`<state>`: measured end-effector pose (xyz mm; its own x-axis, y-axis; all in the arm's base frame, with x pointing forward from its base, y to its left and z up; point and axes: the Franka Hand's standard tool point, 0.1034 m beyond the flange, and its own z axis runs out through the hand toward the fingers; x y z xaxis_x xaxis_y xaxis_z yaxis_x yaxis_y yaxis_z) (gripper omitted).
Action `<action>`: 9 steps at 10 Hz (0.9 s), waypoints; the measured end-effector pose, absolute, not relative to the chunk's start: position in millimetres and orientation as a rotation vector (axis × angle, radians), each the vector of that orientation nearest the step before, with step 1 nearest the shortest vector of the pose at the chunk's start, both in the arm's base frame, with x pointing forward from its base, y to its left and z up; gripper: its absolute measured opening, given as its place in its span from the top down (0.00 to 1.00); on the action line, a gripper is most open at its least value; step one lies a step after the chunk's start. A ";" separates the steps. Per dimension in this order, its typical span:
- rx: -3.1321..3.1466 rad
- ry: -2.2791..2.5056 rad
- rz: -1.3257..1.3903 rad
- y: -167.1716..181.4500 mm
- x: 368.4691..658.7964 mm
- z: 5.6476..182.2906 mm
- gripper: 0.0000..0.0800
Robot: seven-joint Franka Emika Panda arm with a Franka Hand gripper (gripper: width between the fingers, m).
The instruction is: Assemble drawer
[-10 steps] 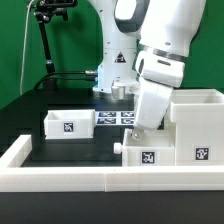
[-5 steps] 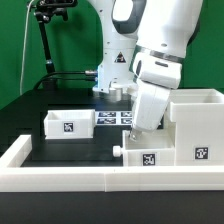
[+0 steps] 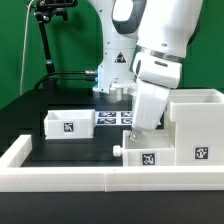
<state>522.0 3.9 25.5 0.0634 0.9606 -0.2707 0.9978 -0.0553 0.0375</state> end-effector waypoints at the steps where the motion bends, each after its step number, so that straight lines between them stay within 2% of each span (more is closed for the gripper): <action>1: 2.123 1.998 -0.255 4.0 522.0 25.5 0.94; 9: 2.191 1.912 -0.218 11.7 521.2 25.2 0.94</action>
Offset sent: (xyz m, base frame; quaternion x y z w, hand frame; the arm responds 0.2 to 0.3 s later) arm 0.0002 0.0418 -0.0079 -0.0639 0.0246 -0.0238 0.9974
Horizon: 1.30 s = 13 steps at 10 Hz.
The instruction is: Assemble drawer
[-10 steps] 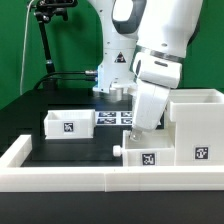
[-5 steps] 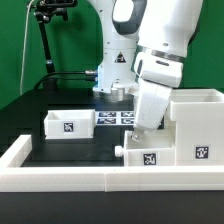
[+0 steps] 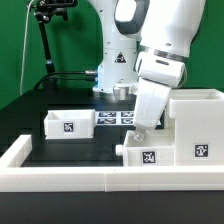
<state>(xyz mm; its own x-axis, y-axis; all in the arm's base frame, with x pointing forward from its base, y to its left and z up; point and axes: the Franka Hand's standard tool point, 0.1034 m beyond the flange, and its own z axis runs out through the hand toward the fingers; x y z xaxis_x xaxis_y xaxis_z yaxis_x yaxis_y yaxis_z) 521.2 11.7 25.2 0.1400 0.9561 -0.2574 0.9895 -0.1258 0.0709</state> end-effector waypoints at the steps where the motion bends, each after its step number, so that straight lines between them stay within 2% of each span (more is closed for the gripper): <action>1: 2.191 1.912 -0.218 11.7 521.2 25.2 0.94; 5: 2.185 1.915 -0.157 14.2 522.7 24.9 0.94; 9: 2.126 1.906 -0.282 9.4 527.3 31.3 0.94; 13: 2.113 1.928 -0.263 8.3 527.2 28.7 0.94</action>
Offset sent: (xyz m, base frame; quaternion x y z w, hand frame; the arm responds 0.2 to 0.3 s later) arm -0.0083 0.0011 -0.0176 -0.0153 0.0364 -0.0257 0.9989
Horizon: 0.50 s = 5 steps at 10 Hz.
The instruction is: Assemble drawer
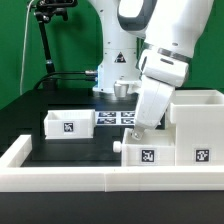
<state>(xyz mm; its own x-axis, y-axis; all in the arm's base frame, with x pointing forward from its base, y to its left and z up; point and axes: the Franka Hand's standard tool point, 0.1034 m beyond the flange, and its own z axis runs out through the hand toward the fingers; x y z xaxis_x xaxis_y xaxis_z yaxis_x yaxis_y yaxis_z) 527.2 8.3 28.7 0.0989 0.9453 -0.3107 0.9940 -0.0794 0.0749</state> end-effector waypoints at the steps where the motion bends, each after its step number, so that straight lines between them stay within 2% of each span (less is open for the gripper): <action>1: 2.100 1.950 -0.212 7.5 528.0 26.9 0.94; 5: 2.069 1.969 -0.190 5.9 528.1 26.6 0.94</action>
Offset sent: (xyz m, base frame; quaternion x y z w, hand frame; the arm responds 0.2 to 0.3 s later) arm -0.0027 0.0154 -0.0086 -0.0486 -0.0177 -0.1309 0.9900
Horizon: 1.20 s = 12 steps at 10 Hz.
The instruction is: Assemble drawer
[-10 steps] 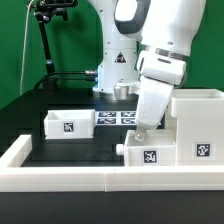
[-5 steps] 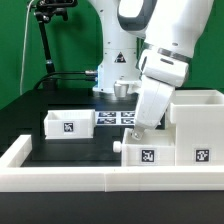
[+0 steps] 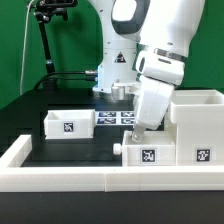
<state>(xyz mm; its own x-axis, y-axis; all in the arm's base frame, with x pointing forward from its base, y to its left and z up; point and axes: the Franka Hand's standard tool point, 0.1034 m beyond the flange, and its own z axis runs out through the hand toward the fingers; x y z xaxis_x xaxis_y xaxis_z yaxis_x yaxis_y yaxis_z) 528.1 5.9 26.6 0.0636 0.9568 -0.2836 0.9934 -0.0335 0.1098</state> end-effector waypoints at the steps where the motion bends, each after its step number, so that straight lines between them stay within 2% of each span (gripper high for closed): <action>1: 2.074 1.964 -0.190 4.3 528.4 26.7 0.94; 12: 2.053 1.960 -0.230 4.4 529.6 28.7 0.94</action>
Offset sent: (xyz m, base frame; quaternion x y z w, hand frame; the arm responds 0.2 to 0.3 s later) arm 0.0000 0.0000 0.0000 0.0000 0.0000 0.0000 1.0000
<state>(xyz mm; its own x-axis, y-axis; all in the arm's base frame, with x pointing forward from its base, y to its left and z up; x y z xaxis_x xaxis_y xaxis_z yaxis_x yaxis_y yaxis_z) 529.6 4.4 28.7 0.0603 0.9479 -0.3129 0.9945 -0.0302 0.1001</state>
